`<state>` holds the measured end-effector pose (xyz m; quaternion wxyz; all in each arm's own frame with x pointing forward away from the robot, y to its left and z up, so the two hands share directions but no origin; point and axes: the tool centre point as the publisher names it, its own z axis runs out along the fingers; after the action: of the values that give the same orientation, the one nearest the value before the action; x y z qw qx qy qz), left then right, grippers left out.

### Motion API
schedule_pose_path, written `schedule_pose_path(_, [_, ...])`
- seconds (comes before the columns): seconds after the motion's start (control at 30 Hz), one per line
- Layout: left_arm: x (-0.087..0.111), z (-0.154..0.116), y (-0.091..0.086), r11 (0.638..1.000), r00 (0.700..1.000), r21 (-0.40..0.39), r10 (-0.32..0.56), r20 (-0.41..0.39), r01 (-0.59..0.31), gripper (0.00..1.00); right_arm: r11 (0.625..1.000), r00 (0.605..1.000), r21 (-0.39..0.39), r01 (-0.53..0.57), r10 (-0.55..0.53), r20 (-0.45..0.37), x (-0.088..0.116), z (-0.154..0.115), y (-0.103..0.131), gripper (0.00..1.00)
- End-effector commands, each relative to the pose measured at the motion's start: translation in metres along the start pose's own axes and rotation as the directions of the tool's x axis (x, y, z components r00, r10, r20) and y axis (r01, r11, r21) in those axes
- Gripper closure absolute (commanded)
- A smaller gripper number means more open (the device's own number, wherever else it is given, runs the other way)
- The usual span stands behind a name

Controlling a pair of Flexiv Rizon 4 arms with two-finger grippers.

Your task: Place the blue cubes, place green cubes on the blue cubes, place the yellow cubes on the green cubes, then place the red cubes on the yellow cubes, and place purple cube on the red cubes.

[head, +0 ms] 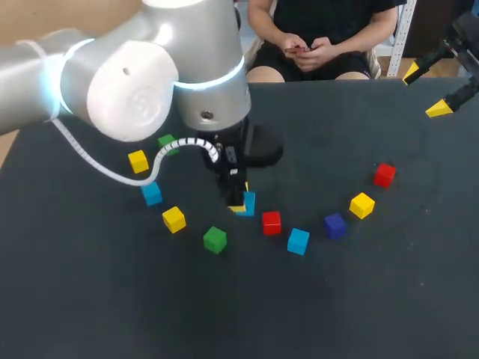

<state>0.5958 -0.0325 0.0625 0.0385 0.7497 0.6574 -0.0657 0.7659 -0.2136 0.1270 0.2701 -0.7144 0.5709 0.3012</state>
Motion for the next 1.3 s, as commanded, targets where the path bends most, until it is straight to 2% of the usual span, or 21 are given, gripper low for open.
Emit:
schedule_pose_path(0.03, [-0.014, 0.006, 0.027, 0.999, 1.0, 0.035, 0.013, -0.028, -0.012, 1.0, 1.0, 1.0, 0.0, 0.001, -0.001, 0.001, 0.0, 0.0, 0.0, 0.0])
schedule_pose_path(0.3, [-0.026, 0.018, 0.059, 0.999, 1.0, 0.04, 0.006, -0.021, -0.005, 1.0, 1.0, 1.0, 0.0, 0.001, -0.001, 0.001, 0.0, 0.0, 0.0, 0.0])
schedule_pose_path(0.4, [-0.03, 0.022, 0.067, 0.999, 1.0, 0.038, -0.005, 0.009, 0.005, 1.0, 1.0, 1.0, 0.0, 0.001, -0.001, 0.001, 0.0, 0.0, 0.0, 0.0])
schedule_pose_path(0.77, [-0.025, 0.036, 0.092, 0.998, 0.998, 0.033, -0.047, 0.05, 0.045, 1.0, 1.0, 1.0, 0.0, 0.001, -0.001, 0.001, 0.0, 0.0, 0.0, 0.0])
schedule_pose_path(1.03, [-0.026, 0.044, 0.102, 0.997, 0.996, 0.045, -0.06, 0.063, 0.057, 1.0, 1.0, 1.0, 0.0, 0.001, -0.001, 0.001, 0.0, 0.0, 0.0, 0.0])
schedule_pose_path(1.3, [-0.025, 0.05, 0.103, 0.996, 0.995, 0.055, -0.067, 0.071, 0.064, 1.0, 1.0, 1.0, 0.0, 0.001, -0.001, 0.001, 0.0, 0.0, 0.0, 0.0])
